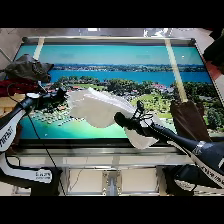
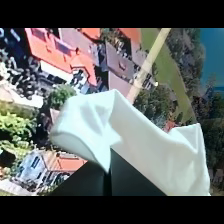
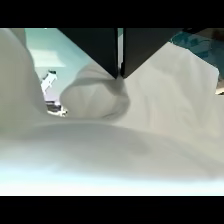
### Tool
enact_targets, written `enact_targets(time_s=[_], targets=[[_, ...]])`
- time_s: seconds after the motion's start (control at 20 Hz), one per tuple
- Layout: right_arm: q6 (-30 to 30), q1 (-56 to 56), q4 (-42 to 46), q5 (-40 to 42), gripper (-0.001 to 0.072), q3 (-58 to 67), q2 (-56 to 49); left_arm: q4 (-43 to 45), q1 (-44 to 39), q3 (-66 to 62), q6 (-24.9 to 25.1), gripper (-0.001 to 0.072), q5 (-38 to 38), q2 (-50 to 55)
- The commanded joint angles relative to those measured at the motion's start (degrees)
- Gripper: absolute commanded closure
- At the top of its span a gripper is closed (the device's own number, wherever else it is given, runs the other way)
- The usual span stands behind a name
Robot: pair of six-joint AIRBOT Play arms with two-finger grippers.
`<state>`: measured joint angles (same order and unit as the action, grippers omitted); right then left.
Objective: Fold the shirts.
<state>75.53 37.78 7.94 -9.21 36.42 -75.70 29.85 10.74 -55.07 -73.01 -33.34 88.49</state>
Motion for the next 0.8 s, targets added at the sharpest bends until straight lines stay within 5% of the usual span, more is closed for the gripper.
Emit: enact_targets(time_s=[0.0, 0.45, 0.75], targets=[[-1.75, -0.57, 5.99, 1.57, 0.0700, 0.85, 4.26, -0.33, 4.17, -0.57, 1.51, 0.0699, -2.62, -6.67], [-1.49, -7.56, 35.15, -7.85, 0.0703, 10.84, 45.22, -0.33, 31.74, -5.79, 7.23, 0.0700, -19.04, -44.50], [2.27, -7.56, 51.98, -16.28, 0.0703, 31.43, 50.93, 0.83, 35.19, -24.00, 7.26, 0.0700, -26.86, -51.91]])
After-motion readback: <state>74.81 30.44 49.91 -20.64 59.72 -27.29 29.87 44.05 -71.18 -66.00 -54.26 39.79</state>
